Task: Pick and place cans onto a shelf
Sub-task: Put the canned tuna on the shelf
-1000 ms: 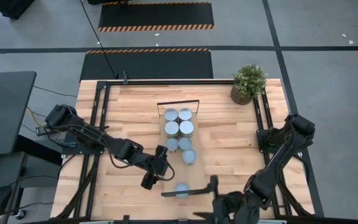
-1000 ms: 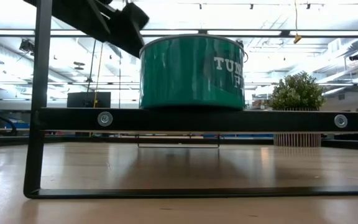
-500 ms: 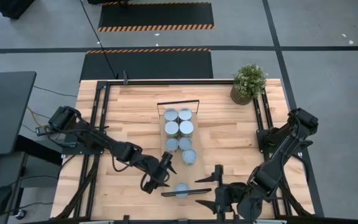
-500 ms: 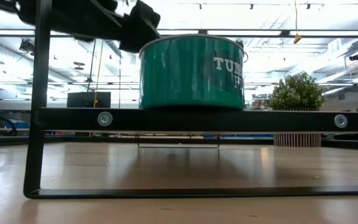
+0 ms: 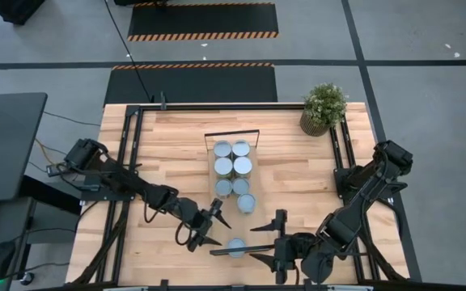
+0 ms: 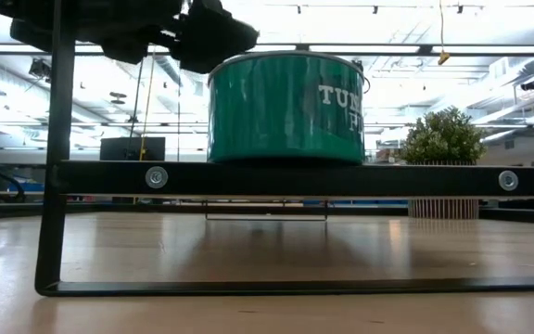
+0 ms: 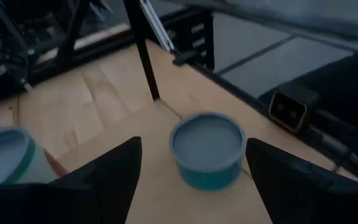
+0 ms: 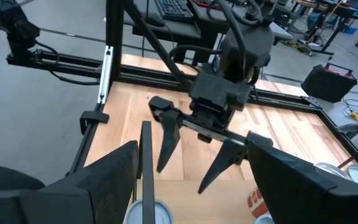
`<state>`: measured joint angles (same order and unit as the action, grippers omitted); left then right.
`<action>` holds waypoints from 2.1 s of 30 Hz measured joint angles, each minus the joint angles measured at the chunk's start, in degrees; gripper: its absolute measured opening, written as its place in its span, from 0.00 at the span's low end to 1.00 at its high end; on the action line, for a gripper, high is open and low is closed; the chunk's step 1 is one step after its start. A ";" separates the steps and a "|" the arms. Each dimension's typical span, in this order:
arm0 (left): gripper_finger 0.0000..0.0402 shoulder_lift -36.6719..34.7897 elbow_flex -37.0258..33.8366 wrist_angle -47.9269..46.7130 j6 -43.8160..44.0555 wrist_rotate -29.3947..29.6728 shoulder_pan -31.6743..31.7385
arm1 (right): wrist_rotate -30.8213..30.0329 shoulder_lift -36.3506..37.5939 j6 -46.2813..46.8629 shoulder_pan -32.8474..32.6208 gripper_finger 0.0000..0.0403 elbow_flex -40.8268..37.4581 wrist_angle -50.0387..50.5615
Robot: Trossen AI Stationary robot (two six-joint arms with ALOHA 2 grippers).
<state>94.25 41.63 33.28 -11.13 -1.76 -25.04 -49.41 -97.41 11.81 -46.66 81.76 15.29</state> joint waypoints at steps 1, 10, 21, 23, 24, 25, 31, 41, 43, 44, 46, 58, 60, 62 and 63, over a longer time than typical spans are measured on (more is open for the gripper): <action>0.73 0.62 0.02 1.28 0.16 0.00 0.00 | 0.00 0.00 0.00 0.23 0.77 0.00 -0.18; 0.73 7.26 0.00 7.55 -0.31 -7.91 0.19 | 2.95 0.00 0.43 2.21 0.77 0.00 -1.77; 0.73 8.16 0.02 10.58 -3.68 -12.06 0.83 | 4.11 0.00 0.04 2.95 0.77 0.00 -2.56; 0.73 8.21 0.02 10.54 -4.40 -11.82 0.87 | 4.13 0.00 0.02 2.99 0.77 0.00 -2.56; 0.73 8.61 0.02 11.03 -4.62 -11.51 0.87 | 4.20 0.00 0.02 3.00 0.77 0.00 -2.57; 0.73 8.97 0.04 11.26 -4.86 -10.93 0.87 | 4.29 0.00 0.02 3.00 0.77 0.00 -2.61; 0.73 12.46 1.51 12.26 -4.96 -10.06 1.92 | 4.56 0.00 0.02 3.53 0.77 0.00 -2.74; 0.73 14.30 3.54 12.42 -4.72 -9.20 3.06 | 5.73 0.00 0.03 3.70 0.77 0.00 -2.84; 0.73 14.30 3.76 12.55 -4.71 -7.33 3.06 | 5.73 0.00 0.02 3.70 0.77 0.00 -2.87; 0.73 14.28 3.73 12.65 -4.71 -6.54 3.08 | 5.73 0.00 0.05 3.70 0.77 0.00 -2.87; 0.73 14.28 3.73 13.08 -4.60 -4.41 3.08 | 5.73 0.00 0.24 3.70 0.77 0.00 -2.87; 0.73 12.18 2.90 10.38 -4.52 -5.56 2.92 | 6.00 -0.34 4.43 1.98 0.77 0.02 -3.42; 0.73 10.08 1.44 10.43 -4.51 -5.56 2.98 | 4.60 -1.05 4.19 0.97 0.77 0.03 -4.41; 0.73 8.11 0.20 10.46 -4.30 -5.42 3.08 | 3.98 -1.97 3.21 0.11 0.77 0.00 -6.71; 0.73 7.19 -0.43 10.49 -3.97 -5.14 3.08 | 4.00 -2.53 2.72 -0.23 0.77 0.02 -8.01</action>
<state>101.44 41.20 43.77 -15.09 -6.90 -21.96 -45.41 -99.93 14.53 -46.89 81.78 7.28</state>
